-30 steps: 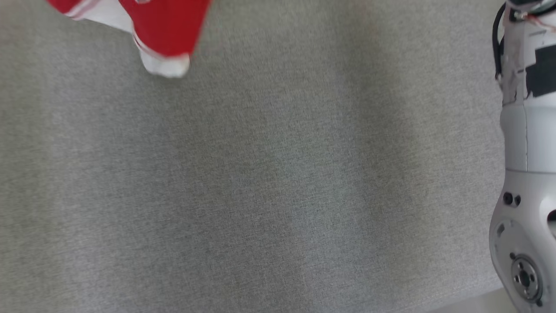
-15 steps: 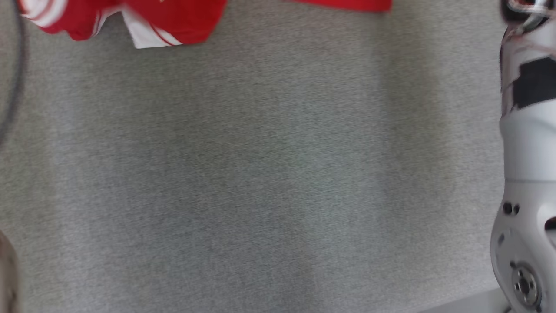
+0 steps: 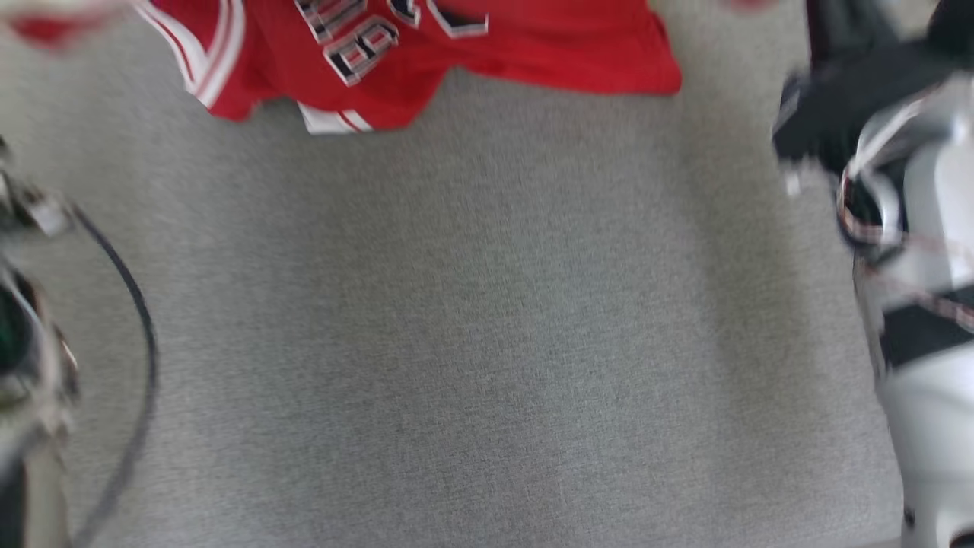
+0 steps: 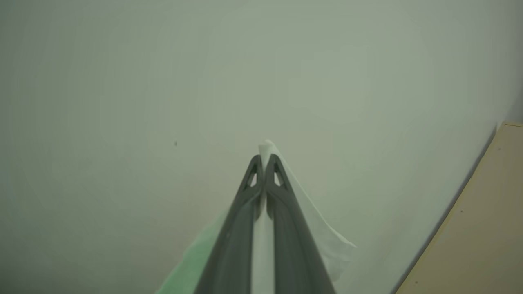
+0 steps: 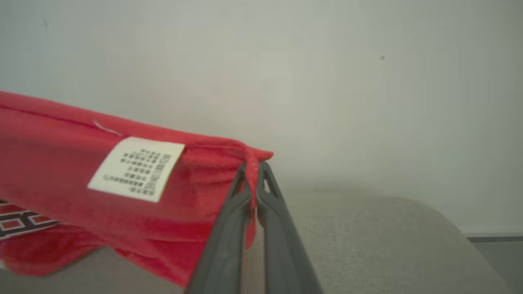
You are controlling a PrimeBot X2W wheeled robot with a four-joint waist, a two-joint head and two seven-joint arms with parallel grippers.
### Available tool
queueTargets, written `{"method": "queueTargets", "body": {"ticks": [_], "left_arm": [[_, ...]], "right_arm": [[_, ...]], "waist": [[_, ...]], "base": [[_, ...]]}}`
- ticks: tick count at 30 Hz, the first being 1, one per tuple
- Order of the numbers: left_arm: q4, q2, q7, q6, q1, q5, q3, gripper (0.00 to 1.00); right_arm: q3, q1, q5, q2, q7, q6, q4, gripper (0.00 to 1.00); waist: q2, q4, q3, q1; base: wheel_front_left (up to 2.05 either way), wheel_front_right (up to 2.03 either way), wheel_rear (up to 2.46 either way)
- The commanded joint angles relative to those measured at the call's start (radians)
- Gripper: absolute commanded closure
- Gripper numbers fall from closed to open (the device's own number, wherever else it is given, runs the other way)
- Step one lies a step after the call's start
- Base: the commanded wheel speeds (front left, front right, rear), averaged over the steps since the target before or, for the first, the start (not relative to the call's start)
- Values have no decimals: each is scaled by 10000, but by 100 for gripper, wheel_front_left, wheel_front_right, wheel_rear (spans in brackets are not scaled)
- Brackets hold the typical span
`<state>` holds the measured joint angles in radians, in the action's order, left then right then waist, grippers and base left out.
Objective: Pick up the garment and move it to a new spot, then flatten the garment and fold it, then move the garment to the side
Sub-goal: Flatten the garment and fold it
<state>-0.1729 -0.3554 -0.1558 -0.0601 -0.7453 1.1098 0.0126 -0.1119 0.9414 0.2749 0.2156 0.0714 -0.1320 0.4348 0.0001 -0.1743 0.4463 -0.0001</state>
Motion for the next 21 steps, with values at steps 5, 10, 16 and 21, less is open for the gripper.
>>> {"method": "queueTargets", "body": {"ticks": [5, 10, 16, 21], "left_arm": [[-594, 163, 383, 96, 2767, 456, 232, 100], [-713, 317, 708, 81, 5239, 809, 667, 100], [-599, 488, 1130, 43, 7534, 1441, 1144, 100], [-195, 511, 1359, 86, 8777, 1642, 1472, 100]], "right_arm": [[-122, -2367, 550, 290, 1752, 26, -1001, 100], [144, -4363, 464, 291, 2971, 26, -1793, 100], [919, -6378, 380, -148, 3755, 26, -2479, 100], [1306, -7756, 389, -636, 4044, 26, -2912, 100]], "waist": [[-1, 509, -1973, 1], [-1, 561, -2700, 1], [-1, 698, -3199, 1], [-1, 855, -3459, 1]], "base": [[0, 0, 0], [0, 0, 0], [0, 0, 0], [0, 0, 0]]}}
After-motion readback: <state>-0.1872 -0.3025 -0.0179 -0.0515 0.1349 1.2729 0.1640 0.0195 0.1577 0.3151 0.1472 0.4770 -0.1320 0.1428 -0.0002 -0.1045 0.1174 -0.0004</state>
